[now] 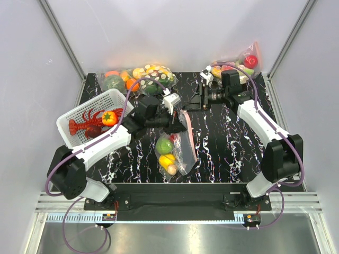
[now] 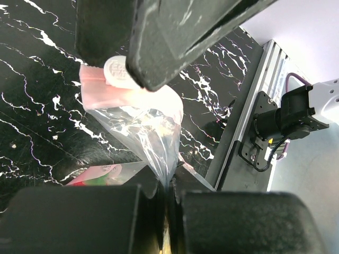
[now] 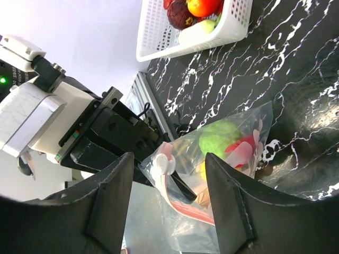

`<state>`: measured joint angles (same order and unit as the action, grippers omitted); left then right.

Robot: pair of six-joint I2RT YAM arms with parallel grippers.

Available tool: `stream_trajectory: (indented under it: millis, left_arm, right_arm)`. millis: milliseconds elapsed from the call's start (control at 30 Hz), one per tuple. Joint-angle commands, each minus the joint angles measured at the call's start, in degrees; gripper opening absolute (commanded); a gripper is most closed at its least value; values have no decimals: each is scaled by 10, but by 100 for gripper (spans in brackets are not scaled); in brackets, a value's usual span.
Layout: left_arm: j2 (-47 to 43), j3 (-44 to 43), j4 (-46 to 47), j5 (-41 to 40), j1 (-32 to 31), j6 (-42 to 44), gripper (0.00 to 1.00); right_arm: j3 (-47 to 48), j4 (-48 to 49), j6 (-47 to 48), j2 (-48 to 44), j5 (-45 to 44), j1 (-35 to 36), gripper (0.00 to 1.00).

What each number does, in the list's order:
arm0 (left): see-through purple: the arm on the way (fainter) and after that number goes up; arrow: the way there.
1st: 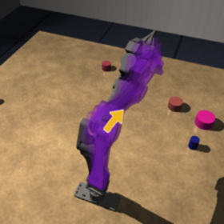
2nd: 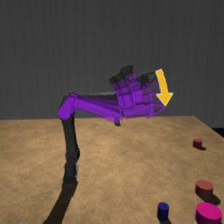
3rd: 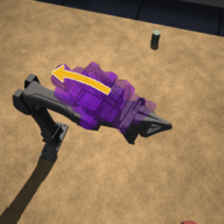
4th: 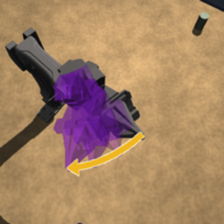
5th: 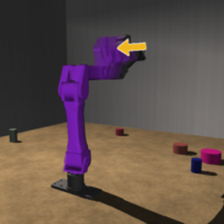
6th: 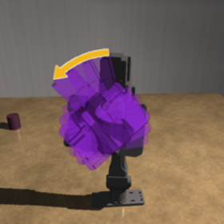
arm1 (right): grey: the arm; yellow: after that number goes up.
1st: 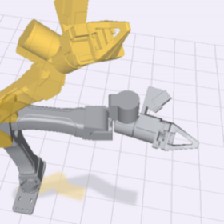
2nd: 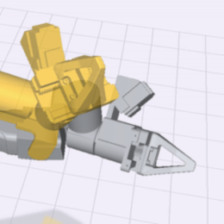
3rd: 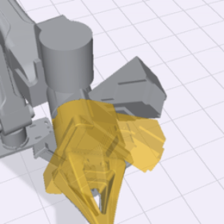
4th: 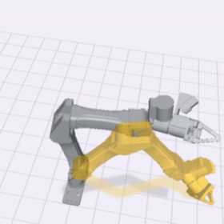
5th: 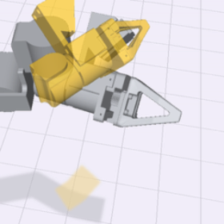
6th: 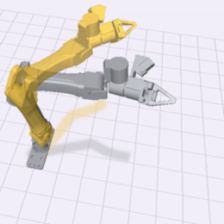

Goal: Open the zip-top bag and remove the fake food

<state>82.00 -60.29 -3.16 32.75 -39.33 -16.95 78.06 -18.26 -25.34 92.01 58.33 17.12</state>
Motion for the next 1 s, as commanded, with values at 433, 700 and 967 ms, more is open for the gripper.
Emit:
stream_trajectory:
  millis: [433,700,967]
  left_arm:
    - [-12,-9,25,-30,-10,8,0]
    - [-10,-12,23,-34,-14,7,0]
    - [-18,-26,-20,-54,-13,17,56]
  right_arm:
    - [-11,47,-36,8,93,3,30]
    - [-16,48,-35,6,101,5,20]
    - [-21,47,-34,1,101,6,0]
